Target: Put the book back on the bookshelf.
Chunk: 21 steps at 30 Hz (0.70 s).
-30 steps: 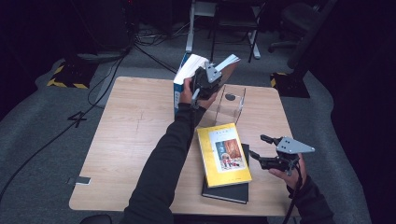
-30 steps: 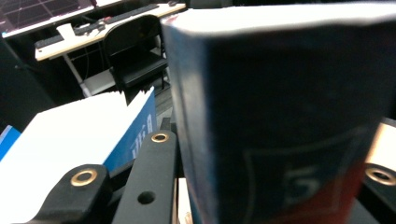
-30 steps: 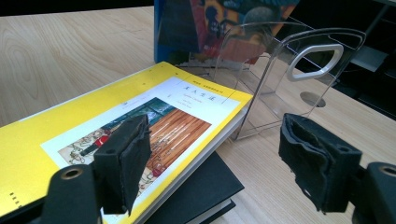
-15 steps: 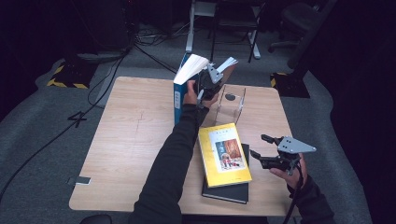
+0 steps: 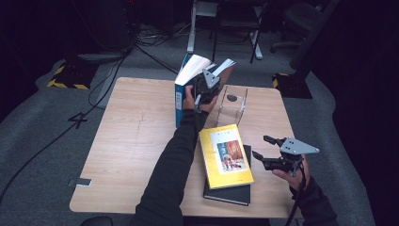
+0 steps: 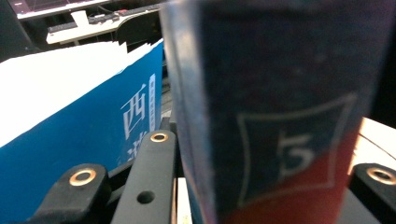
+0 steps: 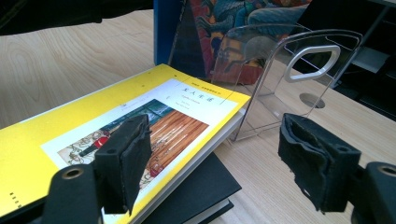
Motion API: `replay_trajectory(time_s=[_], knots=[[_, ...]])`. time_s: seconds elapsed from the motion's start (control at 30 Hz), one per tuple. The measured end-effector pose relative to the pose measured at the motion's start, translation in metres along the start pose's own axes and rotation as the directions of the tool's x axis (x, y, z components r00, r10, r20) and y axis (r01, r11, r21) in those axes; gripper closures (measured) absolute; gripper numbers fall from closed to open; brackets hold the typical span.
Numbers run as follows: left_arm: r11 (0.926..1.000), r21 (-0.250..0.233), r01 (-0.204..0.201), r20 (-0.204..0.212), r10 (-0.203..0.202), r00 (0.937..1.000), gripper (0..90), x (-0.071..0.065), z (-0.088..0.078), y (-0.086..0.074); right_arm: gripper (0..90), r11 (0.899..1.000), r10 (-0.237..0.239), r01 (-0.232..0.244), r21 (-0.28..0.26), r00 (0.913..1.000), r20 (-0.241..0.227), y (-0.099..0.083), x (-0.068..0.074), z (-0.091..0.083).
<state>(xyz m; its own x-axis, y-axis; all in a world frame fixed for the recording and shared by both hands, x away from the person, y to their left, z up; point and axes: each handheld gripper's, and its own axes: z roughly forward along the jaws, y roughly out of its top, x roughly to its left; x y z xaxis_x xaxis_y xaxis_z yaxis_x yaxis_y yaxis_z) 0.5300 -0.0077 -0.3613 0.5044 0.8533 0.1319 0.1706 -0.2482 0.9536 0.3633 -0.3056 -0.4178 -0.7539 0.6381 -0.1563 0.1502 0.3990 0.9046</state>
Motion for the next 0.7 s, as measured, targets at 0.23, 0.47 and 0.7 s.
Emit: replay_trajectory(time_s=[0.23, 0.47, 0.7], knots=[[1.0, 0.002, 0.005, -0.02, -0.005, 0.9998, 71.0, 0.005, -0.01, -0.006, 25.8, 1.0, 0.003, -0.003, 0.002, 1.0, -0.003, 0.0, 0.0, 0.0], [0.9999, 0.01, -0.004, -0.028, 0.005, 0.9996, 67.2, 0.01, -0.023, -0.003, 25.9, 1.0, -0.002, 0.002, 0.016, 0.9999, -0.01, 0.0, 0.002, 0.002], [0.9998, 0.022, -0.003, -0.013, 0.003, 0.9999, 65.4, 0.011, -0.029, -0.009, 25.9, 1.0, -0.001, 0.001, 0.029, 0.9998, -0.019, -0.001, 0.003, 0.004]])
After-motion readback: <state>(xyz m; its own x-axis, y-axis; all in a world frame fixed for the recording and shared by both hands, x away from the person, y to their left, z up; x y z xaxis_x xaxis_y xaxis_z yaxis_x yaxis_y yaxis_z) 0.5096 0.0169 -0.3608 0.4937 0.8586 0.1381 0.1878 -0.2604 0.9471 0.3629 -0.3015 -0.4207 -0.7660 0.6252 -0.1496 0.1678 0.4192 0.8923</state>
